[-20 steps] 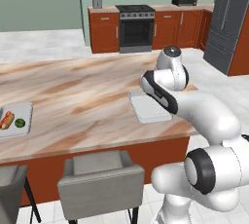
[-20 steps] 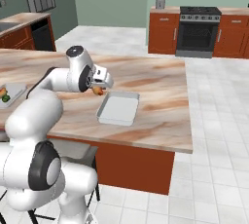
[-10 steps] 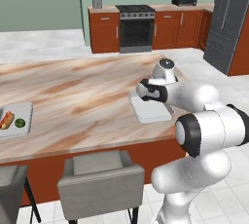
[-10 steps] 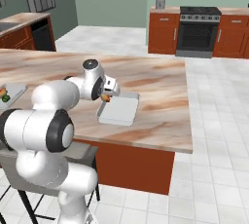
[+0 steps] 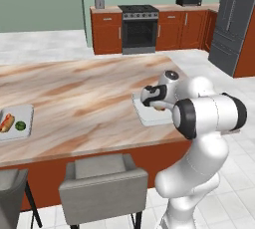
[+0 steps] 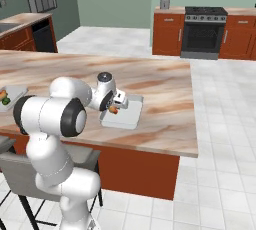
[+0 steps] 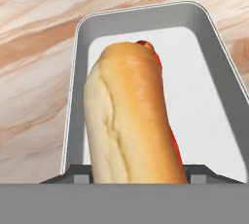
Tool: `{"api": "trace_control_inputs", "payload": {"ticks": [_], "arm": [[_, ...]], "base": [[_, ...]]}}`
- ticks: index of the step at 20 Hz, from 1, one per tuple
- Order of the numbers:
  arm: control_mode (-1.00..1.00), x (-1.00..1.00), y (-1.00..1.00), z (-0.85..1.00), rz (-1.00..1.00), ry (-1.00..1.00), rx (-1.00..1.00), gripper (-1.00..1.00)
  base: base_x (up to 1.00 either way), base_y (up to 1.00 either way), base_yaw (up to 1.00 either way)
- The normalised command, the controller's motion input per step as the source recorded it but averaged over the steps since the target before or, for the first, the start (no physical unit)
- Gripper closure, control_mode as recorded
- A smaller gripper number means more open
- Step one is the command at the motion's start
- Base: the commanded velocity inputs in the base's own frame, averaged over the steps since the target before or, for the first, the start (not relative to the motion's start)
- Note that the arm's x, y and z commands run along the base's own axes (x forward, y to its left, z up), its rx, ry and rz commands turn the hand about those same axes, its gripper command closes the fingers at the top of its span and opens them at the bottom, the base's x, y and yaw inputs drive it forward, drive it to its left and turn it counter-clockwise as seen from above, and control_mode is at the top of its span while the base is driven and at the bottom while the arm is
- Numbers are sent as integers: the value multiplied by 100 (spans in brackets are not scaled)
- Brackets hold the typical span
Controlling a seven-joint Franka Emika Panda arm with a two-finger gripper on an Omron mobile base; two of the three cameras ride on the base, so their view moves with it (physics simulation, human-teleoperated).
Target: Place one cooked food and one vegetable from the large plate to each tupperware container.
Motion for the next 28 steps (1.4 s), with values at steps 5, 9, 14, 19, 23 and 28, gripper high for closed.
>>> {"api": "trace_control_inputs", "payload": {"ticks": [5,9,14,19,23,28], "arm": [[-100,37,0,-4,-7,0,0,100],[-100,13,3,-14,-1,10,0,100],[-100,0,16,-23,0,10,0,100],[-100,18,0,-18,0,2,0,100],[-100,25,0,-32,0,0,0,100],[-100,22,0,-43,0,1,0,100]], "base": [[0,0,0],[0,0,0],[0,0,0],[0,0,0],[0,0,0],[0,0,0]]}}
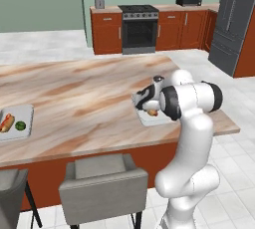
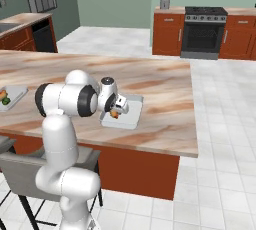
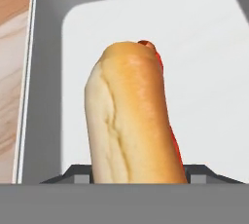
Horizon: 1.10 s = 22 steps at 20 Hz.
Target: Place one cooked food and one vegetable from the large plate to each tupperware container.
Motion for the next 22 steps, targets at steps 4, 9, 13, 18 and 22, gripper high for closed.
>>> {"api": "trace_control_inputs", "payload": {"ticks": [4,9,13,18,22], "arm": [[-100,5,0,-40,0,2,0,100],[-100,1,1,-9,0,1,0,-100],[-100,0,0,2,0,0,0,-100],[-100,0,0,24,0,0,0,-100],[-100,-19,0,25,0,-3,0,-100]], "base": [[0,0,0],[0,0,0],[0,0,0],[0,0,0],[0,0,0]]}}
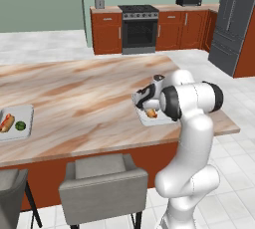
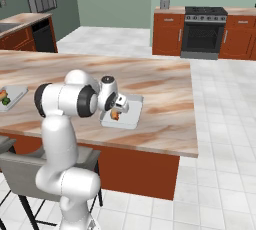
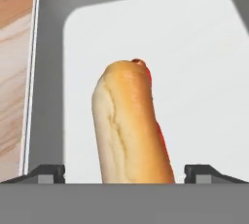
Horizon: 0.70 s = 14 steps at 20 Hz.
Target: Place one cooked food and one vegetable from the large plate to each tupperware container.
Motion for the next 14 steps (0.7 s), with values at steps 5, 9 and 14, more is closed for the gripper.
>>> {"api": "trace_control_inputs", "payload": {"ticks": [5,9,14], "arm": [[-100,-67,0,52,0,-17,0,-100],[-100,-74,0,72,0,-4,0,-100],[-100,-74,0,78,1,5,-3,-100]], "base": [[0,0,0],[0,0,0],[0,0,0]]}}
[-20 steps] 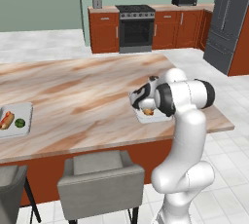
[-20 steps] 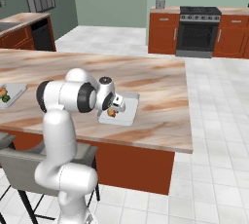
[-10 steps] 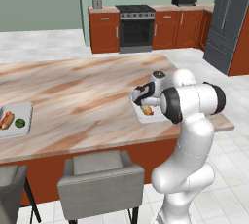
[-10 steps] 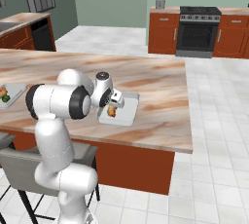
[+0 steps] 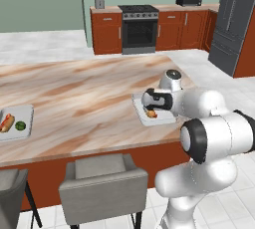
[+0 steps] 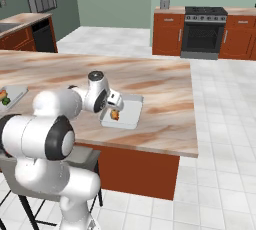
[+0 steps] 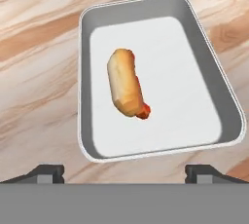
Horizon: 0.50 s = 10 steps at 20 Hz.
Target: Place one cooked food and one vegetable from the large plate to each tupperware container.
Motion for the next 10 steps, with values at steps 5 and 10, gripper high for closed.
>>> {"api": "trace_control_inputs", "payload": {"ticks": [5,10], "arm": [[-100,-66,2,67,2,1,-11,-100],[-100,-72,4,31,3,-11,-2,-100]], "base": [[0,0,0],[0,0,0]]}}
